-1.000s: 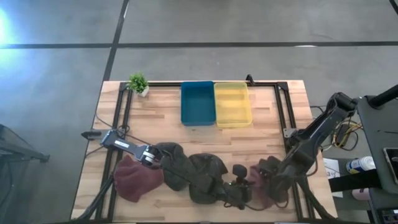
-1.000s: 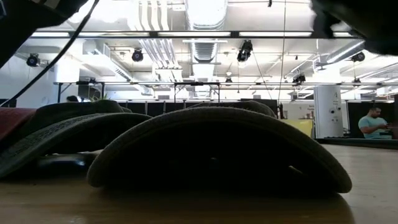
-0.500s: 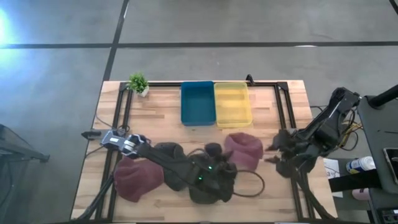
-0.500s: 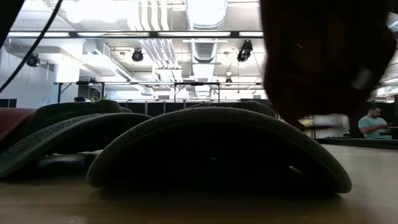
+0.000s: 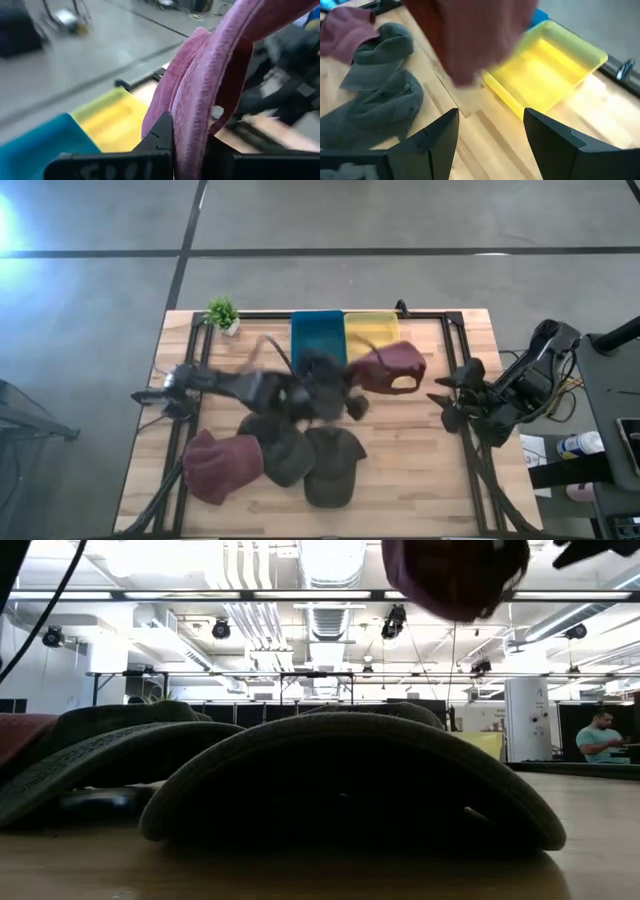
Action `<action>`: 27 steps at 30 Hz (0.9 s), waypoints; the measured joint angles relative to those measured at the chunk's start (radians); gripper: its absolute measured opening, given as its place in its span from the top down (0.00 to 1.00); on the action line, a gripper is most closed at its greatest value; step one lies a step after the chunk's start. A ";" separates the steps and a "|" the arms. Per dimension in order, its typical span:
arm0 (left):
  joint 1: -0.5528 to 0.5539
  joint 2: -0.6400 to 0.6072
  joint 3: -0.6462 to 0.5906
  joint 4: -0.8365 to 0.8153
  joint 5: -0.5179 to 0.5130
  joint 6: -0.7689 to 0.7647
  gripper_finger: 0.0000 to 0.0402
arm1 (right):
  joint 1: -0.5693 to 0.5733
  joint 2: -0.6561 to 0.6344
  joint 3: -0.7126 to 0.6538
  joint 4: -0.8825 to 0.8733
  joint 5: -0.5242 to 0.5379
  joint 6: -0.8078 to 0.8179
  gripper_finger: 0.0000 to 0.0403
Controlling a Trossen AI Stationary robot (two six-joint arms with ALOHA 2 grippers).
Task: Pick & Place hat
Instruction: Put the right red cap into the yellow bin
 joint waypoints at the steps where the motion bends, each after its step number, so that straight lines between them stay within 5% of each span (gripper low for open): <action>1: 0.017 -0.022 0.000 -0.013 0.051 -0.020 0.98 | 0.000 -0.003 -0.018 0.001 0.000 0.026 0.46; 8: 0.136 -0.080 -0.008 -0.207 0.131 -0.126 0.98 | -0.001 -0.036 -0.110 0.076 0.008 0.151 0.46; 11: 0.174 -0.074 -0.048 -0.064 0.372 -0.070 0.99 | 0.000 -0.064 -0.126 0.159 0.010 0.117 0.46; 14: 0.199 -0.074 -0.094 -0.227 0.233 -0.137 0.99 | -0.001 -0.093 -0.139 0.205 0.016 0.088 0.46; 15: 0.227 -0.074 -0.112 -0.221 0.287 -0.194 0.99 | -0.003 -0.101 -0.144 0.214 0.016 0.089 0.46; 17: 0.261 -0.074 -0.144 -0.084 0.458 -0.164 0.99 | -0.003 -0.116 -0.155 0.241 0.013 0.096 0.46; 20: 0.253 -0.075 -0.187 -0.095 0.398 -0.242 0.99 | -0.003 -0.134 -0.176 0.301 -0.011 0.085 0.46; 23: 0.257 -0.076 -0.269 0.081 0.577 -0.271 0.99 | -0.003 -0.134 -0.189 0.361 -0.014 0.052 0.46; 27: 0.262 -0.073 -0.389 0.282 0.659 -0.391 0.99 | -0.003 -0.123 -0.191 0.411 -0.021 -0.011 0.46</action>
